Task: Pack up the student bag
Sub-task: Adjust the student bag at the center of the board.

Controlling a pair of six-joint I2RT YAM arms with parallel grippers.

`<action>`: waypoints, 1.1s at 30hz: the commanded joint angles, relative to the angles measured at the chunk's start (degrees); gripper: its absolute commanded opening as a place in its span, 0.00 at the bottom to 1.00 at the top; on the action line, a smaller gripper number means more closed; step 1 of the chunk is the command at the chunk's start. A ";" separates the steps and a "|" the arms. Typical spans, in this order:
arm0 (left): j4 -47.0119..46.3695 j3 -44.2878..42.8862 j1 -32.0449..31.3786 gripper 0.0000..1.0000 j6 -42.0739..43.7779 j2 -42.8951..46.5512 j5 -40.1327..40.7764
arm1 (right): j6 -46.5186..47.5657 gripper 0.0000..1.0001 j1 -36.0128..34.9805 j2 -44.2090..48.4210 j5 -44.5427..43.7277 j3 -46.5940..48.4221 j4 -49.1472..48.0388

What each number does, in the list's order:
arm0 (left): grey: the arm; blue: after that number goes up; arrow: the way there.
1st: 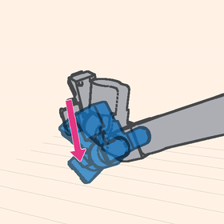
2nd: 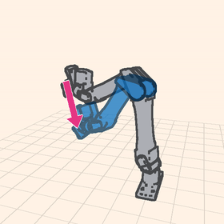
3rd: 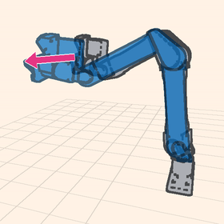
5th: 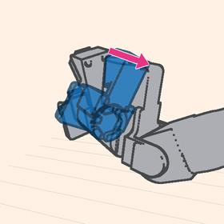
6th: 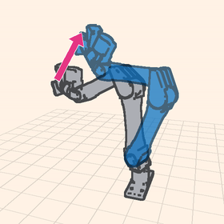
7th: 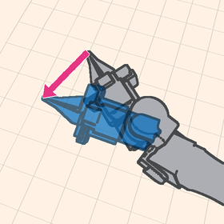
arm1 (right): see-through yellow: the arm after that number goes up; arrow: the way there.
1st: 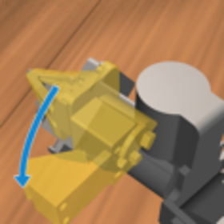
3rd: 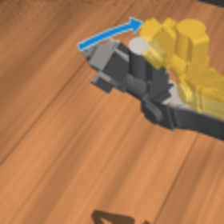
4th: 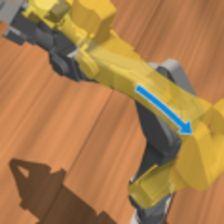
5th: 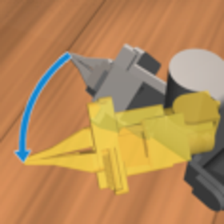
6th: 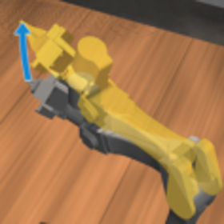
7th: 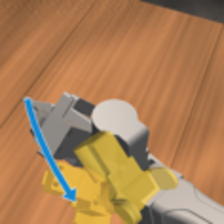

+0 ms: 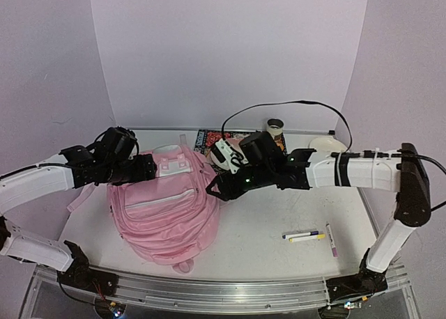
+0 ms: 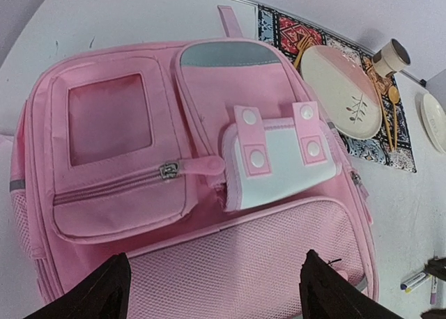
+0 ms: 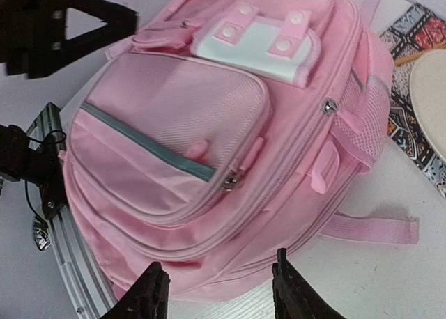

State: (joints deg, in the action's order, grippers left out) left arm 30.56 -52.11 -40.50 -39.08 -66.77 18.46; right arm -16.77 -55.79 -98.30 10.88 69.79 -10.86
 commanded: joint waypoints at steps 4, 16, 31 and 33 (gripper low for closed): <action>3.77 2.67 -1.14 0.84 -4.49 2.51 -0.73 | -0.61 0.49 0.49 -10.01 3.54 9.31 1.28; 5.22 -2.41 -9.86 0.83 -2.31 -3.06 2.01 | 6.13 0.42 1.68 -13.17 3.40 11.68 1.74; 5.78 -4.22 -16.63 0.83 -3.15 -7.11 6.05 | -7.27 0.27 -2.33 -14.28 2.39 5.98 0.54; 5.95 -4.10 -16.65 0.83 -3.61 -6.76 6.39 | -9.11 0.20 -4.75 -13.59 1.93 5.33 -0.76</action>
State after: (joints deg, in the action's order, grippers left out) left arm 36.09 -54.41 -57.06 -42.02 -74.14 22.68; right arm -21.53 -55.47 -112.79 11.68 77.11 -12.04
